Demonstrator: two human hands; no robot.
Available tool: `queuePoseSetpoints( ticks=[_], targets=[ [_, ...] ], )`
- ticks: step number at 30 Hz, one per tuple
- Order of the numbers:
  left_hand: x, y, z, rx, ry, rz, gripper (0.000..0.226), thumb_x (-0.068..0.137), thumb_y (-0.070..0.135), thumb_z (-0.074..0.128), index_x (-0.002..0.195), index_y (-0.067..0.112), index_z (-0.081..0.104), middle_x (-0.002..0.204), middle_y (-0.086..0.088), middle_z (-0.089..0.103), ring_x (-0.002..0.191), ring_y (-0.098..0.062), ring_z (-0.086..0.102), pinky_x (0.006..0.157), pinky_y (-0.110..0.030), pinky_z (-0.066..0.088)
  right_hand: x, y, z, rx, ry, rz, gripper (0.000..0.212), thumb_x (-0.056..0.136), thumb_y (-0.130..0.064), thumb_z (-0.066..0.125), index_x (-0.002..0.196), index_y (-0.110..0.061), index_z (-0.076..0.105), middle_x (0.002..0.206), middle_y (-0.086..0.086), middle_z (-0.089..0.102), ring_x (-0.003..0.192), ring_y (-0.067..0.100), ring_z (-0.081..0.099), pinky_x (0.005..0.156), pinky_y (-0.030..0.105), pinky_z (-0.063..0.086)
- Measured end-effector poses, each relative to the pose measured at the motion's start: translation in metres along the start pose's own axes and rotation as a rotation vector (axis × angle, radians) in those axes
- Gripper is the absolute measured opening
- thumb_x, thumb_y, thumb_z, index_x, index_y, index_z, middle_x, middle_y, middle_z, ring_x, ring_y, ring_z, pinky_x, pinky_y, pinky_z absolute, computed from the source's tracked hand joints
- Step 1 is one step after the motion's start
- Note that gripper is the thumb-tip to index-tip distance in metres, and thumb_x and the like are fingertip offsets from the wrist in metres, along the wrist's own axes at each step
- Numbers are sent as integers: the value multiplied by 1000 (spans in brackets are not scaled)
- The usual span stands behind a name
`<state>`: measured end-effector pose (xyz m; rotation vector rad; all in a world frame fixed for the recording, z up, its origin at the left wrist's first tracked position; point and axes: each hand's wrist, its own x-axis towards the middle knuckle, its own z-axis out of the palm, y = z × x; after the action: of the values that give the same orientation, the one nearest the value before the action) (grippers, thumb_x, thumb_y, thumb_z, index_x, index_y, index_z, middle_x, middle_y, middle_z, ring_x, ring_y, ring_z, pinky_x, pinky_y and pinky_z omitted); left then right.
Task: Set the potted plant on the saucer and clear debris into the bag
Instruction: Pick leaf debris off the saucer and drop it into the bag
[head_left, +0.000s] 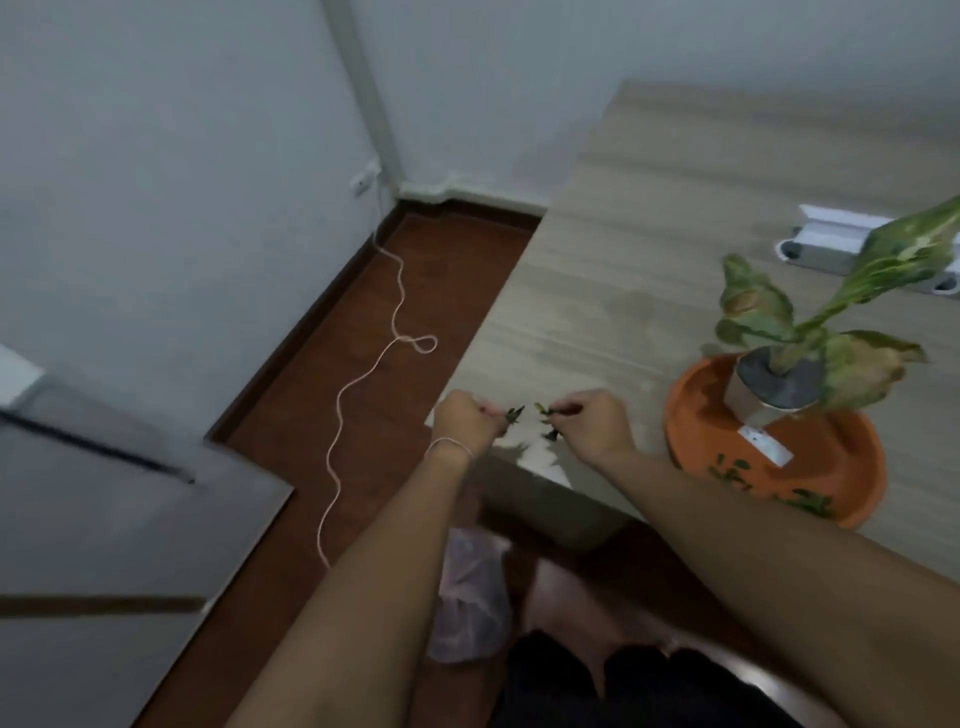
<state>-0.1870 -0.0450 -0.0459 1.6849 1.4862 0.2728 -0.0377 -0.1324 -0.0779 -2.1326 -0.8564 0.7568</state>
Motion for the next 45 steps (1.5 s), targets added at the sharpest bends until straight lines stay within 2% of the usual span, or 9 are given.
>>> queuePoseSetpoints(
  ticks=[7,11,15,20,25,30,38,42,45],
  targets=[
    [-36,-124,-58,-166,139,-213,14,55,25,80,68,20,79,65,-5,76,60,-15,67,71,-29,59,-48,-40,106,-115,-294,-173,9,80,-11,73,86,-15,79,79,3,76,68,9,64,61,3,41],
    [-55,-178,-66,-195,189,-318,9,60,19,79,69,17,79,69,-7,77,59,-14,67,69,-29,58,-73,-45,148,-169,-434,-223,10,80,-12,73,86,-16,80,75,1,77,68,8,69,70,13,54],
    [-71,-204,-70,-188,232,-401,10,66,15,73,73,13,80,73,-7,78,71,-17,71,70,-27,58,-89,-44,175,-214,-519,-257,11,83,-10,72,92,-12,79,81,2,76,66,7,64,53,-5,38],
    [-84,-226,-66,-122,220,-420,14,70,13,67,75,10,79,79,-10,78,78,-16,72,71,-21,53,-97,-43,192,-269,-580,-302,13,85,-11,71,95,-8,77,90,8,77,74,11,62,75,17,49],
    [-86,-238,-61,-66,194,-401,16,75,12,63,77,10,78,83,-9,78,86,-26,73,84,-34,57,-97,-36,202,-297,-614,-288,14,82,-12,71,94,-13,78,91,5,78,80,14,69,84,25,56],
    [-87,-242,-57,83,156,-351,27,89,24,53,82,7,72,93,-21,73,95,-41,65,80,-42,54,-103,-27,206,-328,-655,-260,28,78,-22,70,105,-17,76,101,4,77,94,16,71,83,24,55],
    [-88,-239,-48,266,19,-223,37,96,23,39,87,-1,66,100,-28,69,96,-47,62,79,-47,49,-99,-20,191,-332,-601,-244,33,85,-7,62,116,-12,71,119,6,71,107,21,66,93,28,52],
    [-84,-228,-42,278,-17,-195,32,98,24,37,101,3,61,108,-27,67,104,-48,60,84,-46,47,-93,-14,173,-284,-567,-217,32,85,-9,62,116,-11,71,120,7,70,110,20,65,97,29,51],
    [-76,-209,-37,233,-25,-158,37,99,27,38,128,8,52,125,-23,63,117,-43,56,97,-41,45,-88,-9,154,-245,-530,-191,32,84,-11,61,114,-12,72,121,6,70,111,20,64,100,29,49]
  ],
)
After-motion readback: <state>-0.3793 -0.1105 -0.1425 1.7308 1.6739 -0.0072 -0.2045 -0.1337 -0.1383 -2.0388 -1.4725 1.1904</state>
